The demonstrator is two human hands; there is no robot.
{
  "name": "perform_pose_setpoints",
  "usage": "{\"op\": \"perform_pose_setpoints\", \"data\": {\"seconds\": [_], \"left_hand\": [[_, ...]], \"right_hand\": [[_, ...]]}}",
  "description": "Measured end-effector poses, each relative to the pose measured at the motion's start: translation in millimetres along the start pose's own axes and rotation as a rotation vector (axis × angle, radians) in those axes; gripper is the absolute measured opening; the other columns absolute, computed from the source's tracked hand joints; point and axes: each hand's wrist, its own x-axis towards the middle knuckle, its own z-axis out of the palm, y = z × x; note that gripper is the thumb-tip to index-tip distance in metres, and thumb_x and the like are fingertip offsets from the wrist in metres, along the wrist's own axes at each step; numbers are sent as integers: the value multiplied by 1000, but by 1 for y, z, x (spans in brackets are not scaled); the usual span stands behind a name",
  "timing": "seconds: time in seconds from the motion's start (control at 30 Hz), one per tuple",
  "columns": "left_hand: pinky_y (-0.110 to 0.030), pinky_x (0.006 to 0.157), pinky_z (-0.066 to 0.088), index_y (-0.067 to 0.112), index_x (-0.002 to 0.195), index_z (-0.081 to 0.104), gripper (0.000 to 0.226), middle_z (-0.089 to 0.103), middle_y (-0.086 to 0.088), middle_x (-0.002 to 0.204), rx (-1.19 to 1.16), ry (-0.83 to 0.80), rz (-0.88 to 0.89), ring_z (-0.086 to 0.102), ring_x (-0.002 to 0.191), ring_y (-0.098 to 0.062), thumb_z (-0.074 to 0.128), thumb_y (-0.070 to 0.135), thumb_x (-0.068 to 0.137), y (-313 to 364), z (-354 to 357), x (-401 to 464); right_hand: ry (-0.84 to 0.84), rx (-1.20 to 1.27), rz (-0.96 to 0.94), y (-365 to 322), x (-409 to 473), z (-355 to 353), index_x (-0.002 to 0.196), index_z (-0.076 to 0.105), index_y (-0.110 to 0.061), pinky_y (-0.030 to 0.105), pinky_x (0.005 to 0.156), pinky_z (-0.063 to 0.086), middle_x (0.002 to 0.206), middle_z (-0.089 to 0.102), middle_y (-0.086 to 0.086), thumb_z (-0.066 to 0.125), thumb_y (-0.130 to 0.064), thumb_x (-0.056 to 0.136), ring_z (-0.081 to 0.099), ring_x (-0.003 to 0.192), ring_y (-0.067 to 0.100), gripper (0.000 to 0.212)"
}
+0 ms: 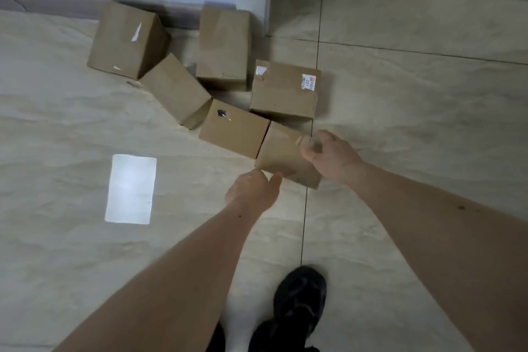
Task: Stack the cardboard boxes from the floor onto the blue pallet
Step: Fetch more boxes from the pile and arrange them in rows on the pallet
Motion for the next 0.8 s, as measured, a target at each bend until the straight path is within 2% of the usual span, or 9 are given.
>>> {"op": "perform_pose_setpoints", "data": {"seconds": [0.17, 0.27, 0.33, 0.43, 0.57, 0.67, 0.73, 0.8], "left_hand": [[-40, 87, 43, 5, 130, 47, 76, 56, -16, 125, -102, -30, -15, 53, 115, -32, 23, 67, 93, 1, 26, 13], [-42, 91, 42, 4, 129, 45, 81, 55, -18, 125, -165, -25, -30, 53, 115, -33, 19, 71, 91, -3, 36, 22], [-42, 91, 41, 5, 128, 45, 82, 55, -18, 125, -222, -26, -44, 52, 115, -33, 20, 73, 90, -6, 41, 28], [-40, 94, 38, 5, 130, 44, 74, 52, -19, 131, -332, -39, -21, 49, 120, -35, 22, 66, 94, -7, 48, 33], [-40, 97, 38, 4, 135, 43, 68, 51, -19, 134, -473, -40, -15, 49, 122, -35, 25, 59, 98, -6, 50, 25], [-40, 98, 39, 4, 134, 44, 69, 52, -18, 133, -488, -52, -29, 50, 121, -34, 25, 59, 97, -8, 42, 7], [-38, 96, 38, 4, 132, 45, 69, 52, -18, 132, -483, -59, -14, 49, 120, -34, 26, 60, 97, -8, 30, -11], [-38, 96, 37, 4, 130, 46, 68, 52, -18, 132, -490, -57, 19, 49, 121, -33, 27, 61, 97, -7, 14, -30]], "right_hand": [[18, -15, 72, 9, 11, 28, 143, 38, -15, 45, 102, 40, 139, 46, 17, 37, -65, 90, 44, 127, 36, 73], [-40, 105, 131, 15, 11, 40, 146, 34, -16, 47, 104, 38, 144, 42, 16, 39, -77, 82, 42, 131, 36, 89], [-96, 217, 136, 17, 12, 45, 147, 35, -17, 44, 102, 39, 145, 45, 11, 41, -82, 78, 46, 129, 33, 95], [-163, 352, 129, 15, 14, 57, 137, 46, -19, 37, 90, 41, 127, 56, 6, 44, -75, 84, 54, 110, 27, 77], [-154, 440, 160, 15, 4, 61, 120, 50, -19, 40, 90, 46, 115, 58, 5, 48, -73, 84, 56, 100, 24, 64], [-168, 506, 182, 16, -16, 50, 122, 47, -16, 35, 81, 47, 116, 58, 2, 53, -82, 73, 59, 100, 23, 83], [-154, 552, 205, 13, -31, 38, 121, 52, -16, 37, 87, 51, 115, 64, 1, 53, -95, 54, 65, 99, 22, 103], [-137, 584, 206, 8, -49, 24, 120, 53, -15, 41, 90, 53, 112, 65, 3, 53, -96, 48, 66, 96, 23, 108]]}}
